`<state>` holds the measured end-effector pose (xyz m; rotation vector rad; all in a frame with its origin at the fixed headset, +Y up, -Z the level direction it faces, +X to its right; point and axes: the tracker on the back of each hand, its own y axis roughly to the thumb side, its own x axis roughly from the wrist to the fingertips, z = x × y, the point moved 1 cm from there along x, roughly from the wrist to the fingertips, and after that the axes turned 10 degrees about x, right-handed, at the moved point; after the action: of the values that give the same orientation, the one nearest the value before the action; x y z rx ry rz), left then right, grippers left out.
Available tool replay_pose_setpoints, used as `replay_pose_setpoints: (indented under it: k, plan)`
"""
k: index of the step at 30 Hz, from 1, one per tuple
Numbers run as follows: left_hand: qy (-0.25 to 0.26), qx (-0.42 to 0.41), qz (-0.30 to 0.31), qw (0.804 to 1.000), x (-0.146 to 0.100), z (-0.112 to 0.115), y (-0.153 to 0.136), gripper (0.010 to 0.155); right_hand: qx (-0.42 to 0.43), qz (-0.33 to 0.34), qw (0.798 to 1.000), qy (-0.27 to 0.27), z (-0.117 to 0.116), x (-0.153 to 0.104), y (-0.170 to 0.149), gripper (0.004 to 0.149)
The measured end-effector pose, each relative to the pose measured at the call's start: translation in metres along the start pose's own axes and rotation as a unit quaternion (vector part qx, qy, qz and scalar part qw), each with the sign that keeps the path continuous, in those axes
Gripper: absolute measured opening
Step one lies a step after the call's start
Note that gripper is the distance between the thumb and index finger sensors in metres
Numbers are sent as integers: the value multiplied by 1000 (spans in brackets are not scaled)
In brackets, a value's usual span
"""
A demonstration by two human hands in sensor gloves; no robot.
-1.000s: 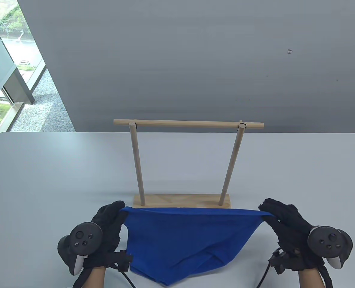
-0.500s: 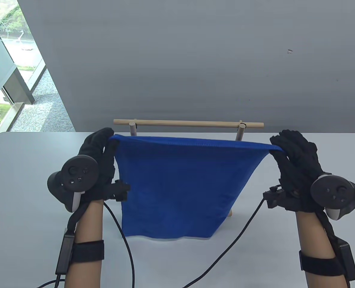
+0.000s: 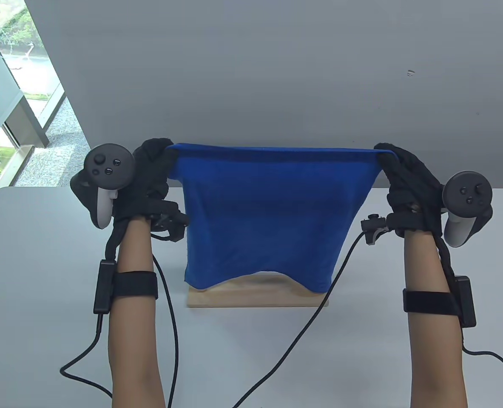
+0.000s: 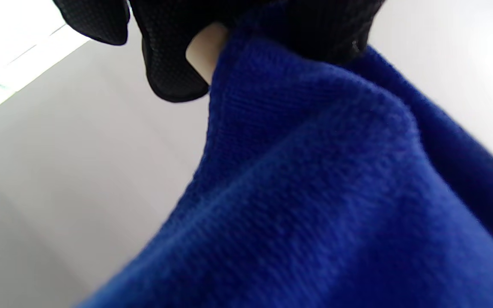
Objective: Drape square towel over desktop hanging rack bar
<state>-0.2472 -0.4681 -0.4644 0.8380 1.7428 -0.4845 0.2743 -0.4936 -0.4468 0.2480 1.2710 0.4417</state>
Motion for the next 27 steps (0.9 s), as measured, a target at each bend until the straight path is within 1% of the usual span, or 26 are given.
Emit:
replay_pose_setpoints:
  k: [4, 6, 7, 9, 11, 13, 14, 16, 17, 19, 21, 24, 27]
  plan:
    - [-56, -108, -22, 992, 11, 5, -20, 34, 62, -46, 996, 34, -2, 9, -23, 35]
    - [-105, -171, -35, 979, 15, 10, -32, 34, 97, -74, 991, 56, -4, 10, -37, 35]
    - [-118, -193, -38, 973, 16, 13, -36, 34, 104, -82, 989, 61, -6, 10, -42, 35]
    - [-143, -264, -59, 952, 17, 23, -50, 34, 115, -98, 985, 81, -10, 9, -54, 34]
    - [-176, -307, -72, 932, 17, 35, -62, 35, 131, -107, 981, 91, -13, 6, -66, 35]
    - [-195, -352, -73, 913, 16, 45, -72, 35, 155, -115, 977, 90, -16, 2, -73, 35]
    - [-205, -382, -71, 898, 15, 52, -76, 35, 164, -120, 975, 91, -18, 0, -76, 34]
    - [-214, -413, -71, 882, 13, 60, -84, 35, 154, -128, 975, 95, -21, -3, -79, 34]
    - [-217, -417, -73, 880, 12, 64, -87, 35, 146, -130, 976, 98, -22, -4, -80, 34]
    - [-217, -402, -81, 886, 8, 74, -99, 35, 127, -142, 976, 103, -24, -7, -85, 34]
    - [-220, -397, -88, 887, 3, 83, -108, 35, 115, -149, 977, 105, -25, -11, -91, 34]
    - [-222, -401, -92, 884, -6, 98, -126, 35, 88, -162, 976, 120, -27, -21, -110, 34]
    - [-229, -402, -95, 882, -17, 109, -140, 35, 97, -175, 972, 121, -28, -32, -129, 34]
